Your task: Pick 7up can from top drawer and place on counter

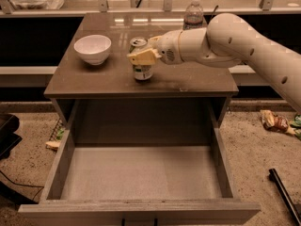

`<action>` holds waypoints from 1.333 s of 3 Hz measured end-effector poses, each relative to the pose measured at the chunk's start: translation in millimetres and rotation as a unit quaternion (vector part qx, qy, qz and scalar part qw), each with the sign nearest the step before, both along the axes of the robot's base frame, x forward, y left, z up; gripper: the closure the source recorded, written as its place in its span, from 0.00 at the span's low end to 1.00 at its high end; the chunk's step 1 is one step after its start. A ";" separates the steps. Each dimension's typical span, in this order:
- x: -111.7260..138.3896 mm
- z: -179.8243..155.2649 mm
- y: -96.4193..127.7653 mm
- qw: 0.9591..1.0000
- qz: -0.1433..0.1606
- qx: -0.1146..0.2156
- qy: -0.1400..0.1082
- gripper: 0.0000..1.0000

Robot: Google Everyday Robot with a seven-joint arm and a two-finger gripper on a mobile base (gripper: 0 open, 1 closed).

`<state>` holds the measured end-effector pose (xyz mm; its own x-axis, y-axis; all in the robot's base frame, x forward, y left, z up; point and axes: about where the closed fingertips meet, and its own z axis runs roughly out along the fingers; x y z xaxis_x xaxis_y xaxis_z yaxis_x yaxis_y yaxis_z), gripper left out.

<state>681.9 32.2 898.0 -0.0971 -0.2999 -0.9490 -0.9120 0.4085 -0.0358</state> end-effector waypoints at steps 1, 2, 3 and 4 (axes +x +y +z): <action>-0.5 -0.4 2.8 1.000 0.002 0.000 0.000 0.59; -1.1 -0.7 5.6 1.000 0.004 0.000 0.001 0.36; -1.6 -1.1 8.3 1.000 0.007 0.001 0.001 0.13; -2.1 -1.4 10.7 1.000 0.009 0.001 0.002 0.00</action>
Offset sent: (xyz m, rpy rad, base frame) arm -0.0005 0.0025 -0.0003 0.0003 0.0007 0.0040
